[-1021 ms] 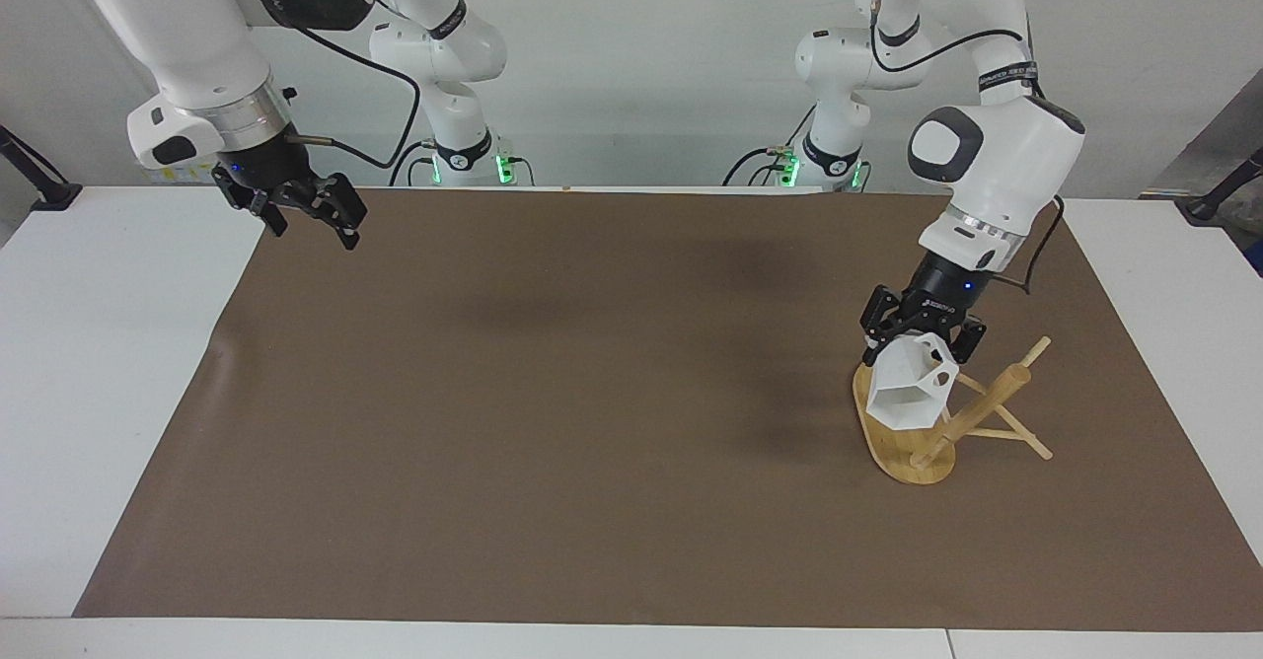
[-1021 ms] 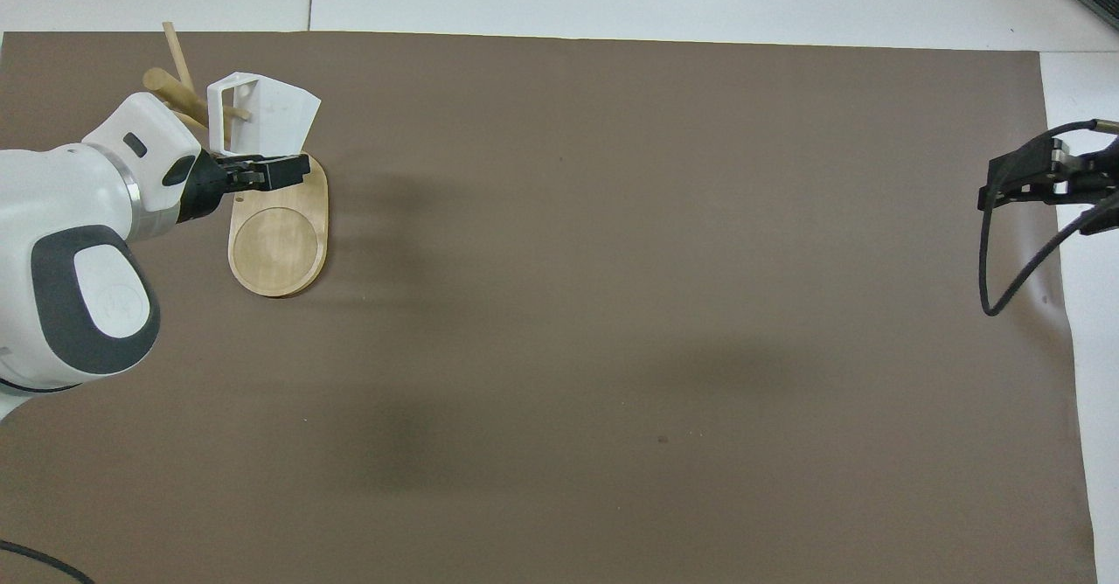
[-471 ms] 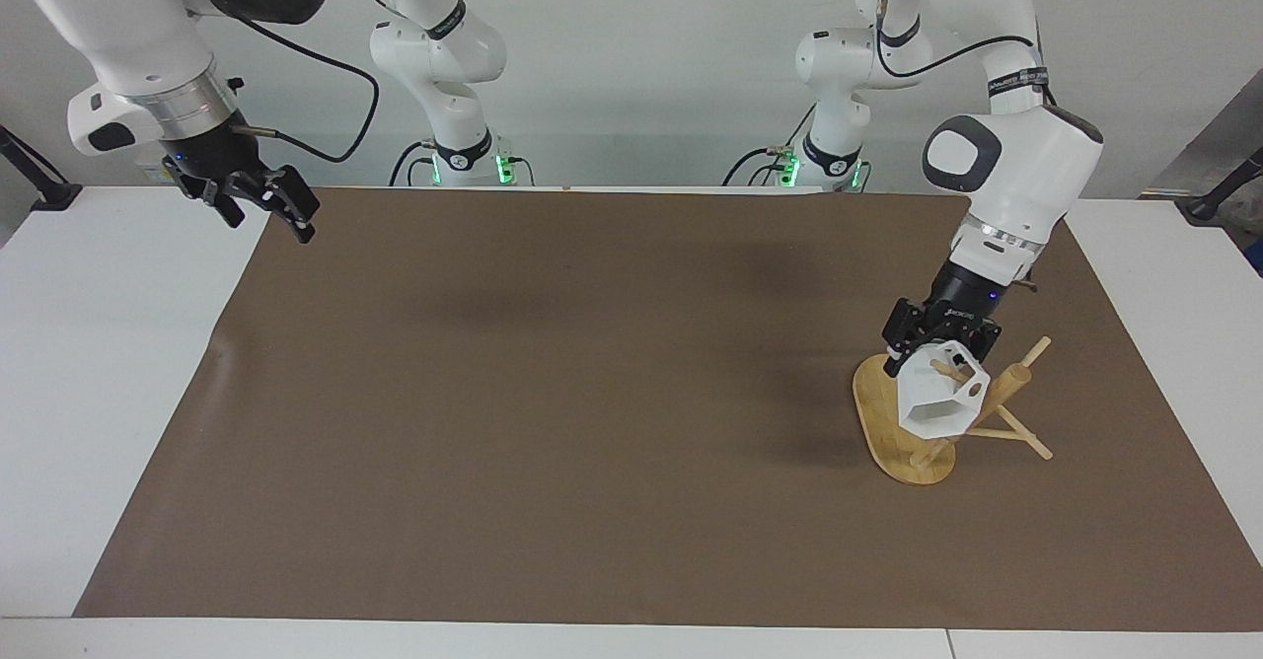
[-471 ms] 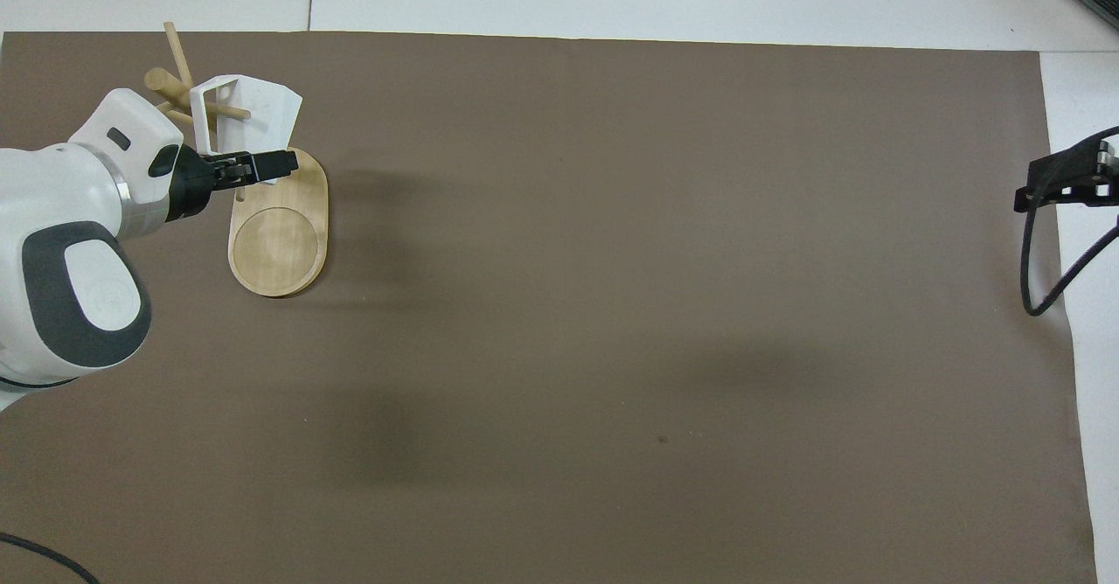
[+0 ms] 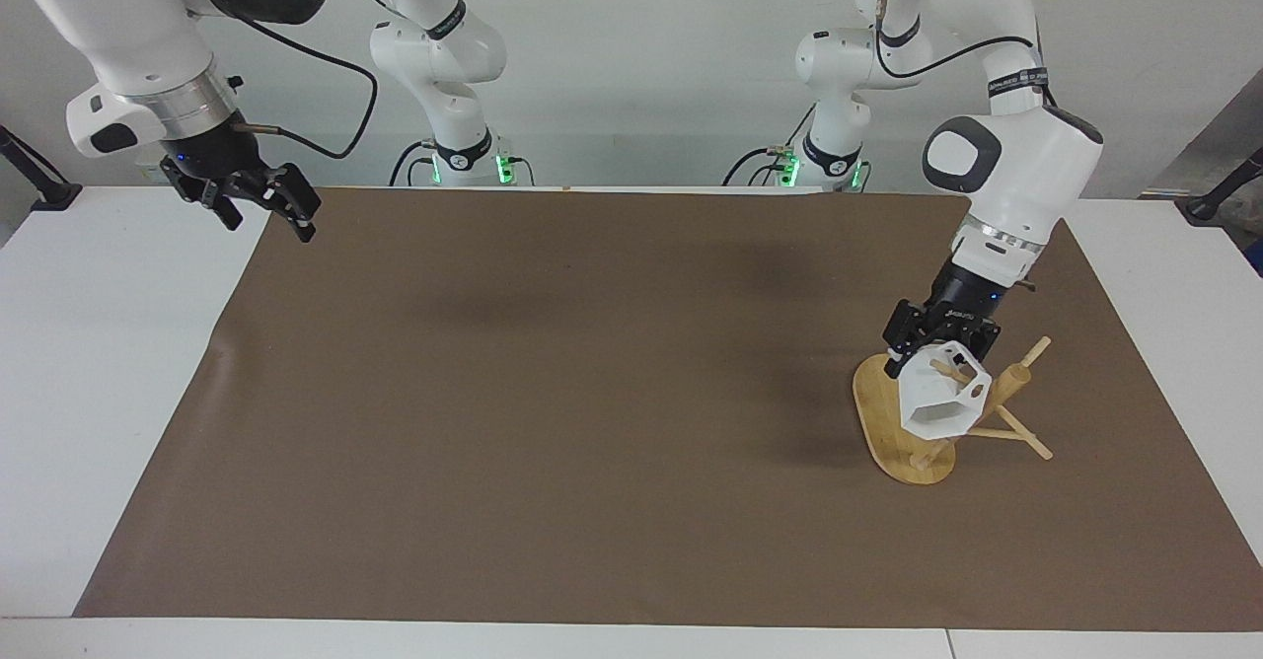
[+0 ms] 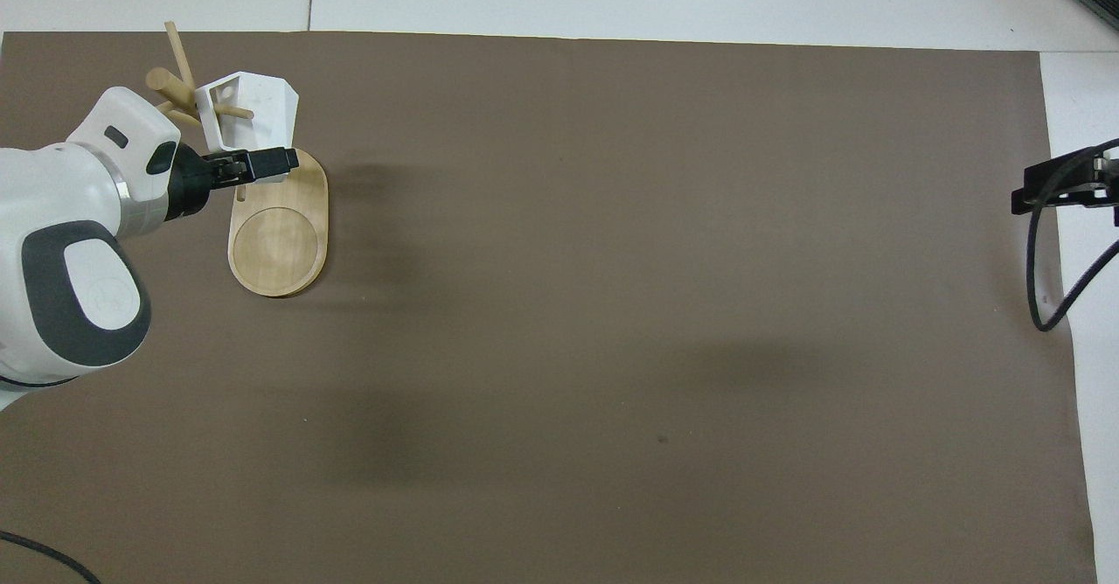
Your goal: Hang cup on rack
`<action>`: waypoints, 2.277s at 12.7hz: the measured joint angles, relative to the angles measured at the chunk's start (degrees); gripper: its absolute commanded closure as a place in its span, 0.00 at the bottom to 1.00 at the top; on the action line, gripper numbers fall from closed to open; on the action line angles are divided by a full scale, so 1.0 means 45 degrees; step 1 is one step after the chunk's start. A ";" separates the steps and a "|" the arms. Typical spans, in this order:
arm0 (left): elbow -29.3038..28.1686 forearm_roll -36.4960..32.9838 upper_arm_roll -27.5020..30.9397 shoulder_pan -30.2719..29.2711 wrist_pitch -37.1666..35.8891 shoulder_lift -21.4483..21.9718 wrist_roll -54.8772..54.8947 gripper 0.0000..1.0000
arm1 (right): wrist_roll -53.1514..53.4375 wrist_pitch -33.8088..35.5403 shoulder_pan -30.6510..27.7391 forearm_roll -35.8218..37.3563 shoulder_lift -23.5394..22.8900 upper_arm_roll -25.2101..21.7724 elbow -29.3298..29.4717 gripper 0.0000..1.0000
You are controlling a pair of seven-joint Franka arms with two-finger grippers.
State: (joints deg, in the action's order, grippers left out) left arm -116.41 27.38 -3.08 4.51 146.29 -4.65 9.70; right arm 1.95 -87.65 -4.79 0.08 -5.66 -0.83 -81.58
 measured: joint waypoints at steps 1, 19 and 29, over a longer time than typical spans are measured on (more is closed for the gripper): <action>0.0019 -0.0007 0.0014 -0.0022 0.0003 0.0000 -0.0003 0.00 | 0.0000 0.0000 0.0002 0.0000 0.0000 0.0026 0.0000 0.00; 0.5069 -0.5189 0.0504 -0.0680 -1.1250 0.1768 -0.1065 0.00 | 0.0000 0.0016 0.0002 0.0000 0.0002 0.0035 -0.0100 0.00; 0.6675 -0.5995 0.0263 -0.0619 -1.3039 0.0810 -0.1236 0.00 | 0.0000 0.0016 0.0002 0.0000 0.0011 0.0035 -0.0122 0.00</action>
State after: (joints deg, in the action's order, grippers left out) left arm -86.37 0.40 -1.89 1.73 87.62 -1.01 4.14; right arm 1.95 -87.58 -4.78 0.08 -5.61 -0.68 -82.13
